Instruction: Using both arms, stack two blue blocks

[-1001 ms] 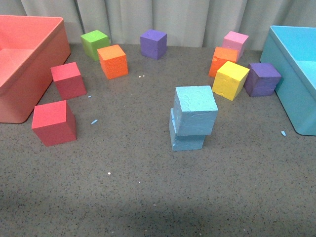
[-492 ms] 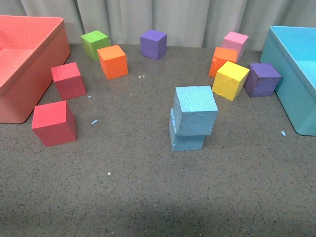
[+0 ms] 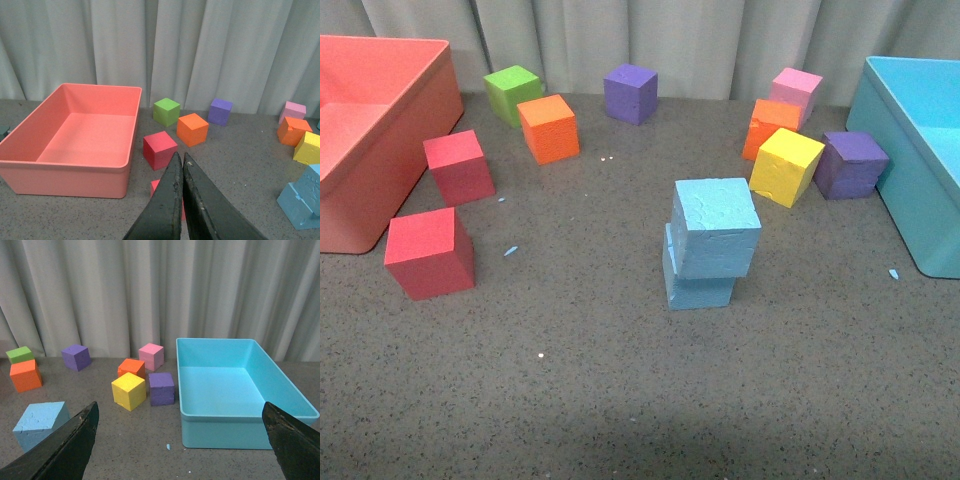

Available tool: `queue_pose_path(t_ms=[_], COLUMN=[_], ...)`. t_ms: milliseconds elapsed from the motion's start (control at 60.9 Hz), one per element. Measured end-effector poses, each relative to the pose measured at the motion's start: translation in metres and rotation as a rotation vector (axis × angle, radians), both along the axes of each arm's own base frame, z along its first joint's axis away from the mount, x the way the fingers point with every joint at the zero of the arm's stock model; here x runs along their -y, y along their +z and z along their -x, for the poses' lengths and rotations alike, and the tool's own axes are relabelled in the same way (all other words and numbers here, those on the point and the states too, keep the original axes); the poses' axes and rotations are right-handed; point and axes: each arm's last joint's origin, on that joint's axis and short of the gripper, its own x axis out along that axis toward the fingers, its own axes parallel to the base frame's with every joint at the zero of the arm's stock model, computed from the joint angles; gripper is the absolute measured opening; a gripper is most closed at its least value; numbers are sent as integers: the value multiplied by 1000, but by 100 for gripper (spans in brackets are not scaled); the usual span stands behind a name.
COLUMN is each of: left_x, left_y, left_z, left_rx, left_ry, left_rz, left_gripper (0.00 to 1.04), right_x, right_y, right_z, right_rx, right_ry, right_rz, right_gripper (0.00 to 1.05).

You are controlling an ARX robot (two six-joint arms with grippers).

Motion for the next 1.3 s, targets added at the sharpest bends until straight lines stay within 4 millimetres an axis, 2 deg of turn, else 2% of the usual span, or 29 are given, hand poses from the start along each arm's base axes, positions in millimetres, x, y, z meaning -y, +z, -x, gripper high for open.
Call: queue_pose_path(t_ms=[131,295,427,640,820,886,1296], left_x=[0,0,0,0,0,0,0], left_y=[-4,-3,-3,-3,-3,-3,-3], left_z=[10,11,11,11,11,11,11], left_rx=[-23,-7,-6,-6,-6,-6,-6], left_ry=[-1,-2,-1,-1,-1,-1,-1], left_rz=[0,0,0,0,-1,-2,-2], left_gripper=[4,4,27,71,100,98,98], right_x=[0,0,0,0,0,0,0], right_y=[0,0,0,0,0,0,0], right_z=[0,0,0,0,0,0,0], right_rx=[0,0,0,0,0,0,0], right_ry=[0,0,0,0,0,0,0], right_rz=[0,0,0,0,0,0,0], right_gripper=[95,95,95,95,95,95,95])
